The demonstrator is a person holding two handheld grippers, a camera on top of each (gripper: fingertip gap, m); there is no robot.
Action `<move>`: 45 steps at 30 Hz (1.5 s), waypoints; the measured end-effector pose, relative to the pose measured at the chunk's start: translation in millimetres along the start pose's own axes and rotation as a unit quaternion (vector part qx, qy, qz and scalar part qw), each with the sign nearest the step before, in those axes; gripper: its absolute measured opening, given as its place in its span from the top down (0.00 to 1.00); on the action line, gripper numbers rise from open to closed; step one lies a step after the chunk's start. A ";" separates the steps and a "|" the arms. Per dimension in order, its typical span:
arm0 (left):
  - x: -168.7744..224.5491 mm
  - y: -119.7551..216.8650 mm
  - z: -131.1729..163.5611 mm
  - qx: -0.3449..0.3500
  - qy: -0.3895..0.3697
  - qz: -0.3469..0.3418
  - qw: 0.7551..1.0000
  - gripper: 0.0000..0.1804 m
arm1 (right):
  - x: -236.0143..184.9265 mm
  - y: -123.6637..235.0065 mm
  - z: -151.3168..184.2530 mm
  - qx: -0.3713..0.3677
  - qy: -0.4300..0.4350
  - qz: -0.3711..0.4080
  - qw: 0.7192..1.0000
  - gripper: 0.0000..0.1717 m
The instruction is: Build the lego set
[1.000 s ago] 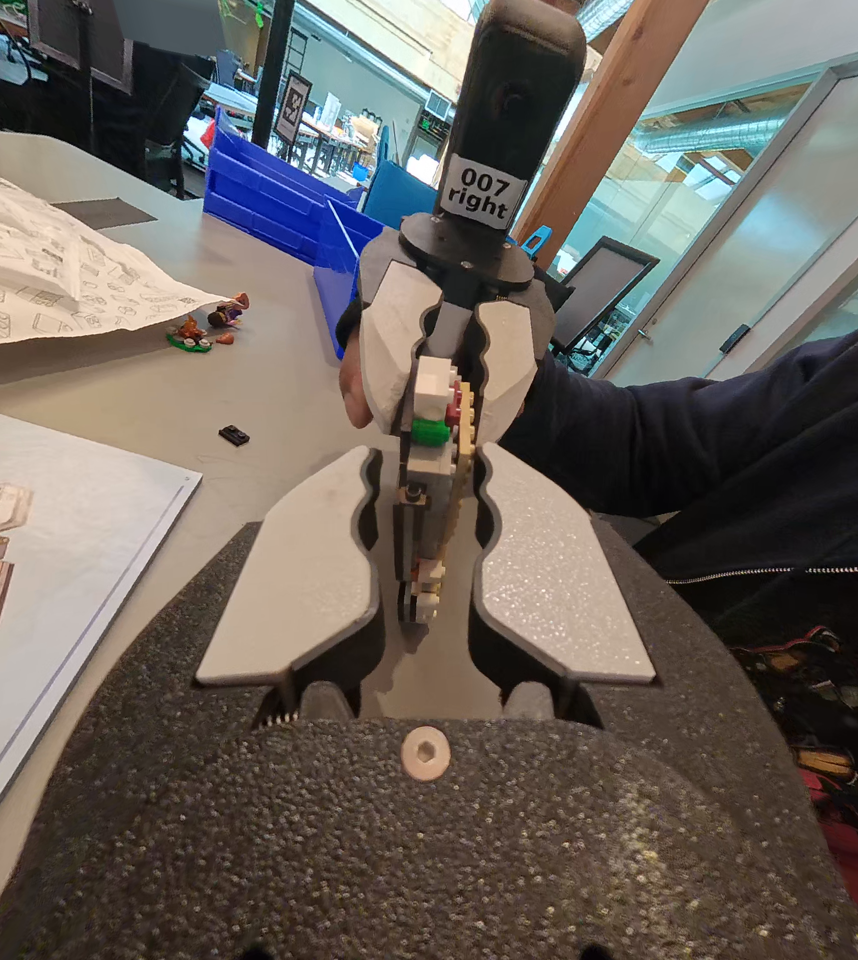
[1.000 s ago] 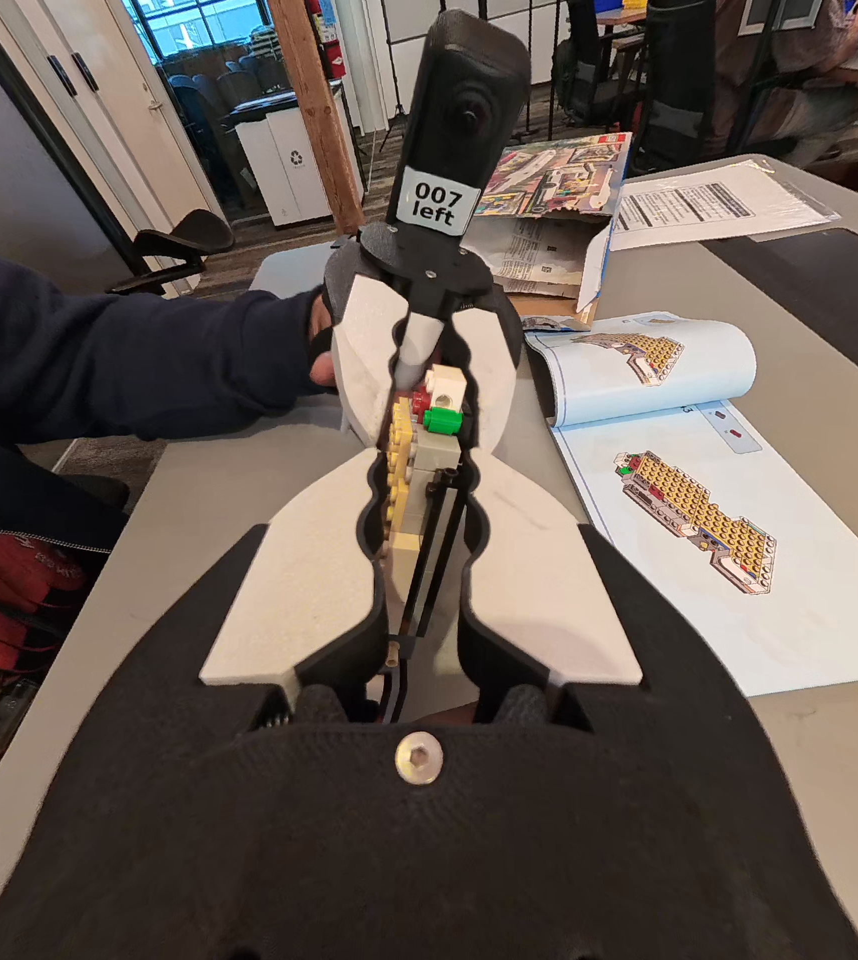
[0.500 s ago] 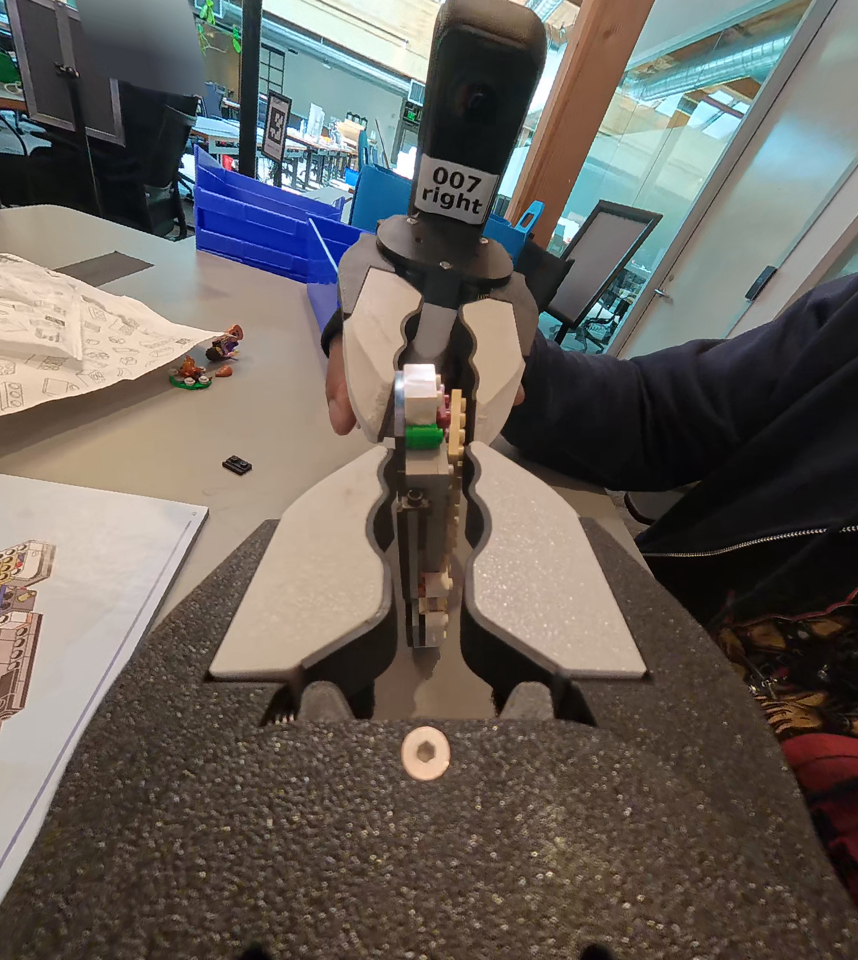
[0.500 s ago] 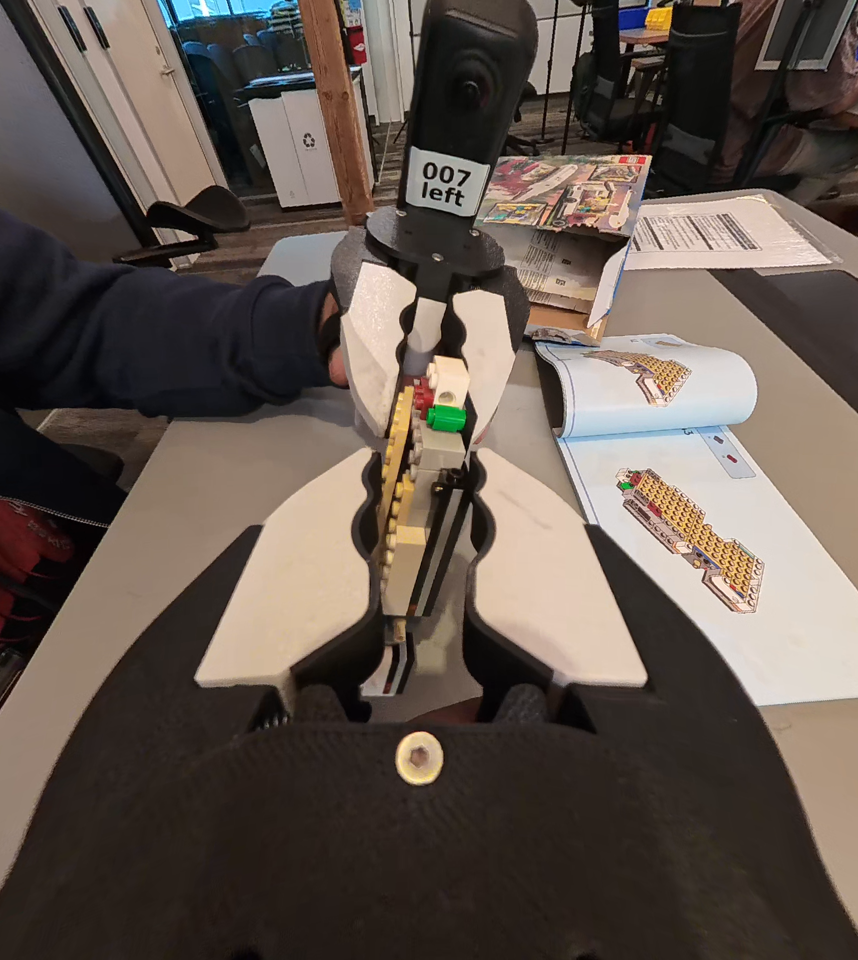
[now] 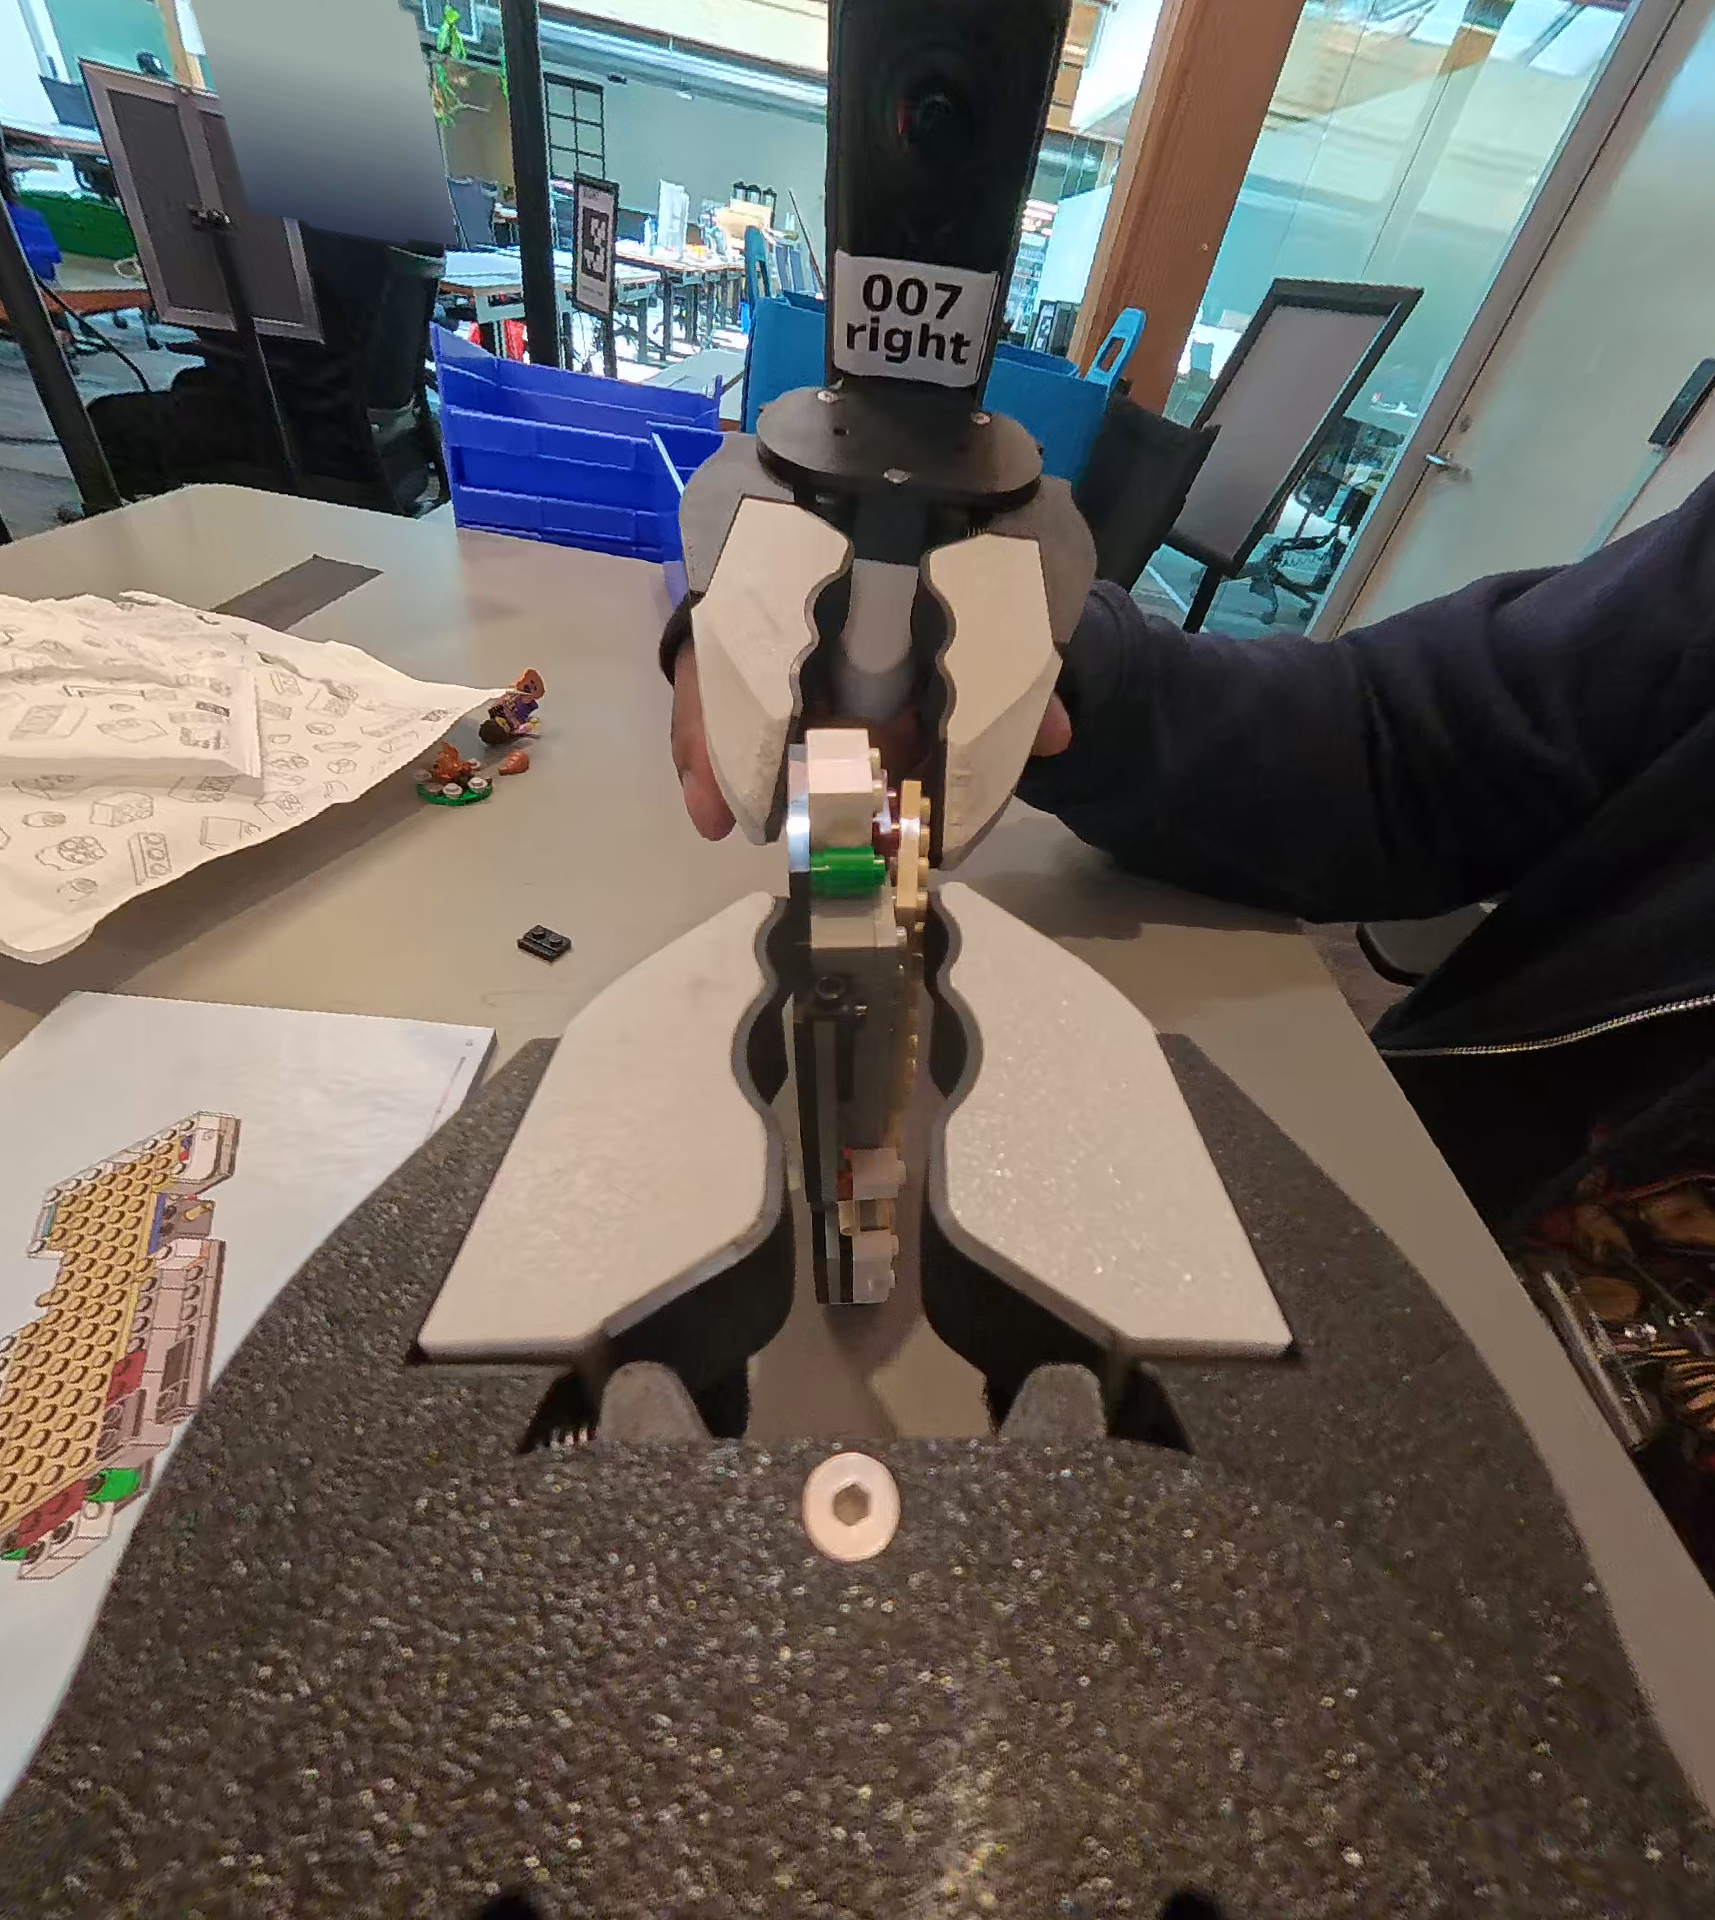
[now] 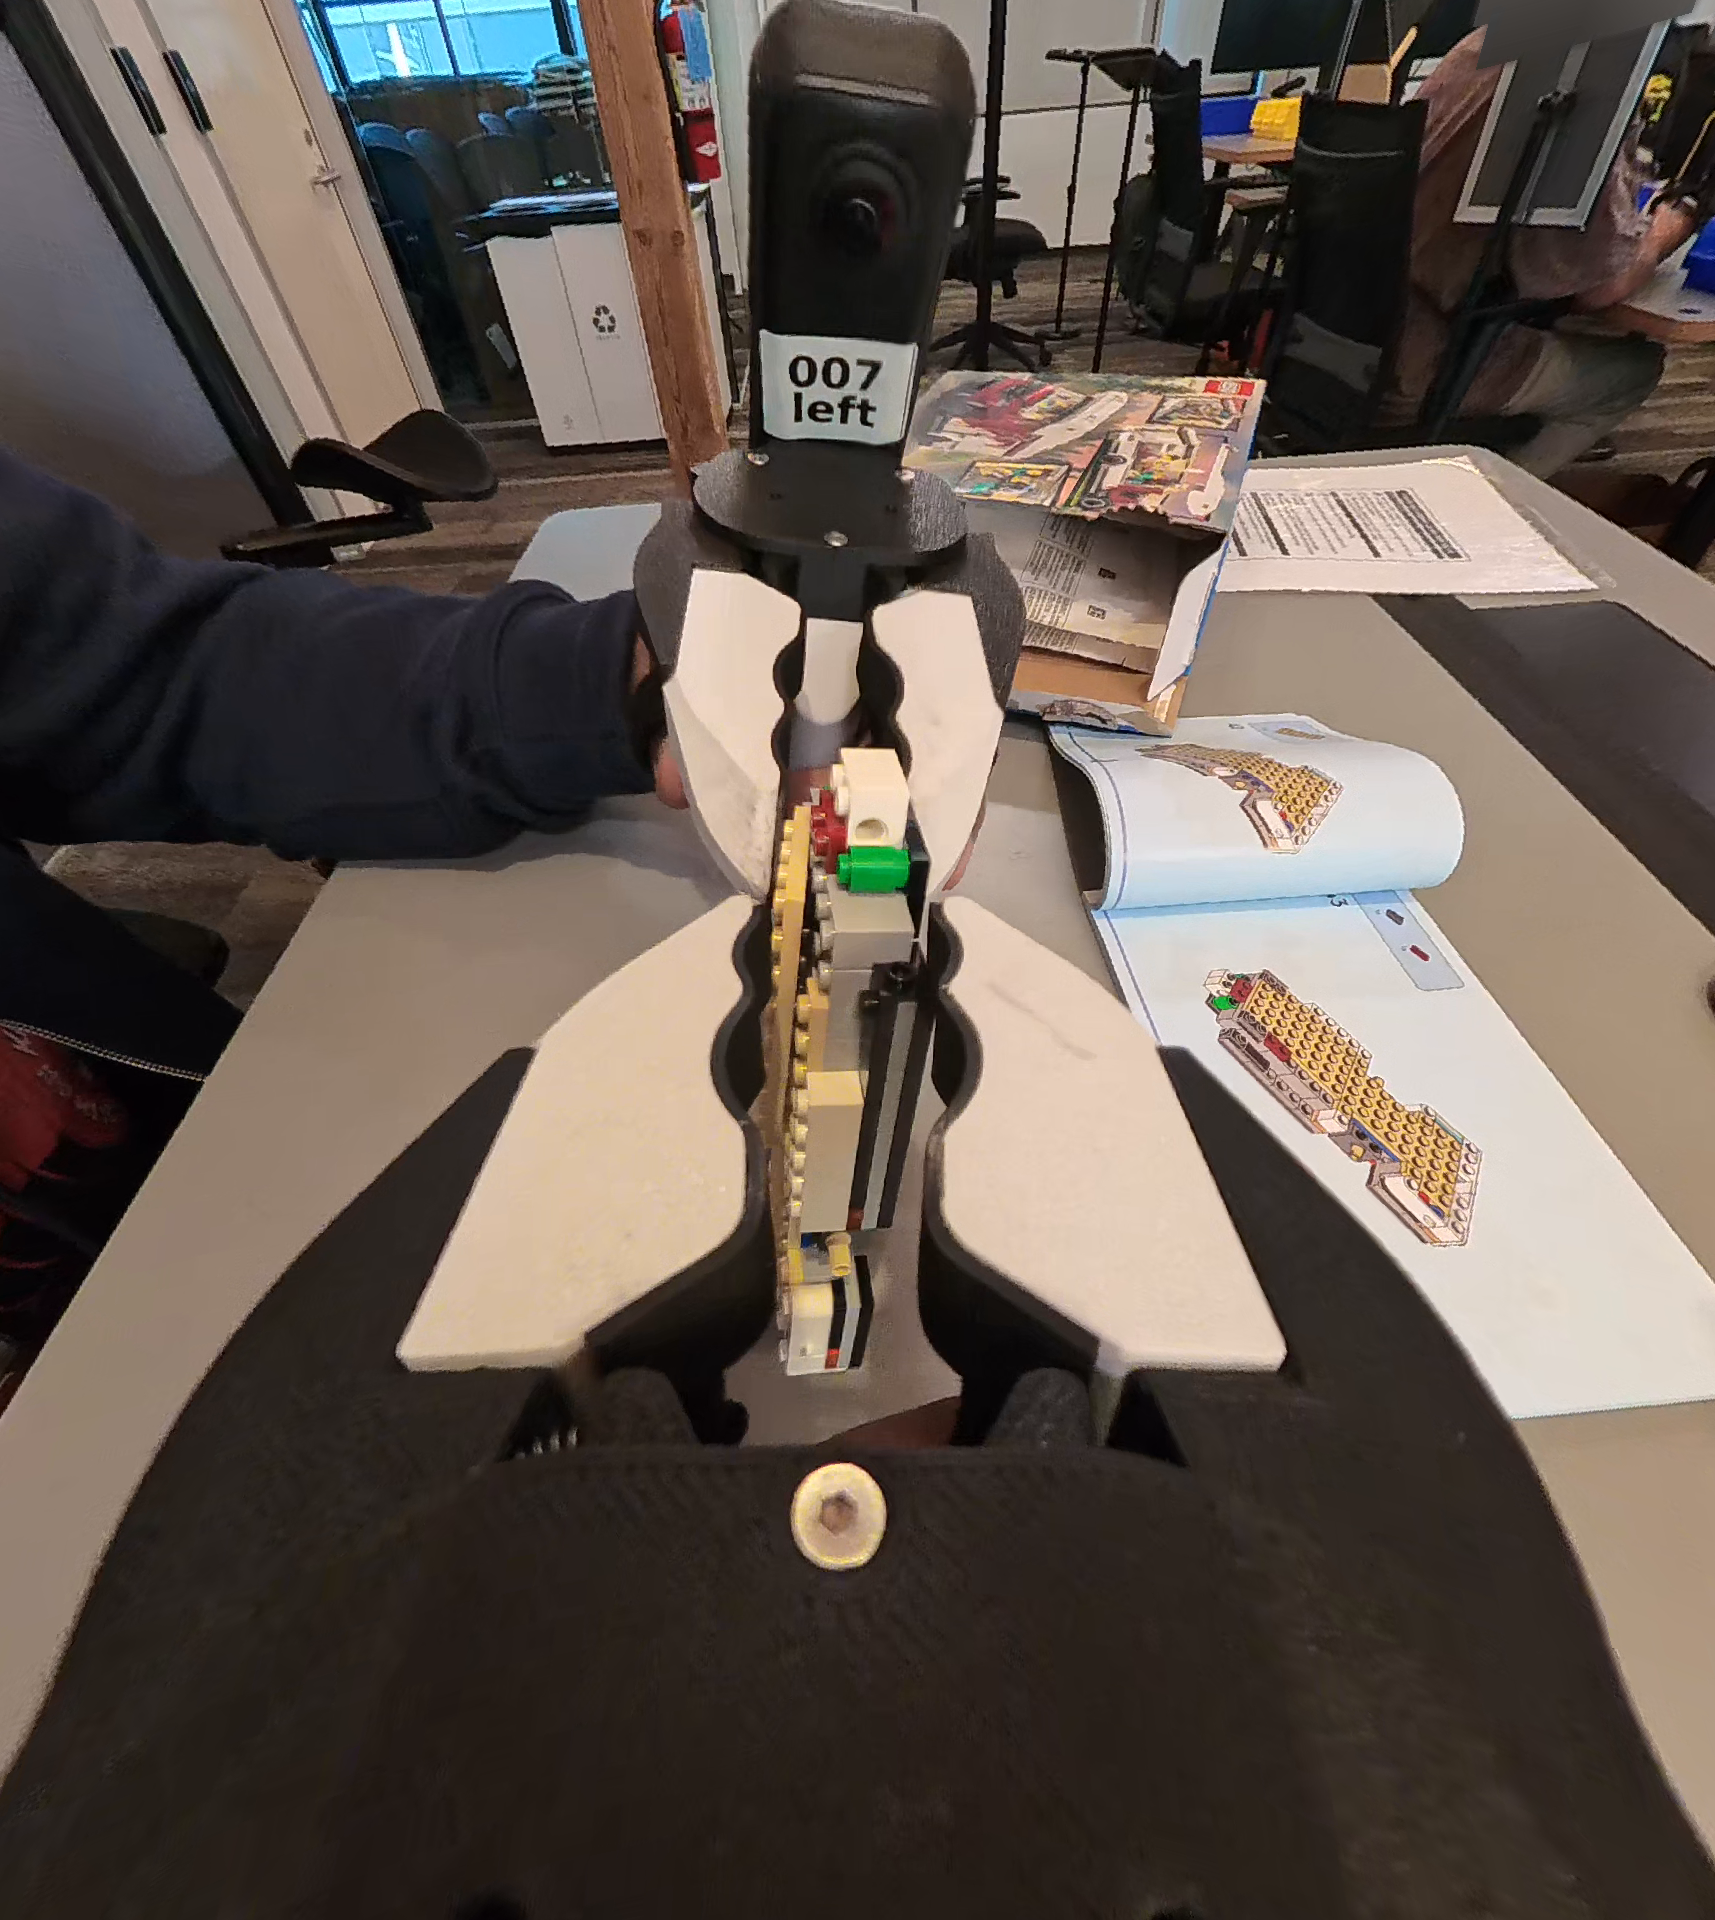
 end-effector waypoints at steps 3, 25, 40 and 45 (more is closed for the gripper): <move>4.1 0.1 -2.5 0.001 -0.035 -0.003 0.999 0.87 | -4.1 0.4 -0.8 0.002 0.026 -0.003 1.000 0.85; 42.3 -2.8 -8.5 -0.037 -0.323 -0.028 0.945 0.87 | -39.4 2.3 6.4 0.010 0.224 0.006 0.975 0.86; 53.4 -17.0 1.8 -0.064 -0.390 -0.024 0.918 0.87 | -52.1 9.6 26.5 0.022 0.283 0.046 0.958 0.86; 57.4 -22.8 6.2 -0.074 -0.399 -0.014 0.914 0.87 | -55.9 10.7 33.7 0.020 0.297 0.049 0.953 0.84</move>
Point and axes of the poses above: each gripper's, where its closed fingertips meet, y back along the fingers, z out of its underside, x = y × z across the jaws, the point moved 6 cm from there along y, back along the fingers, and after that the axes turned 5 degrees about -y, right-handed, at the moved point
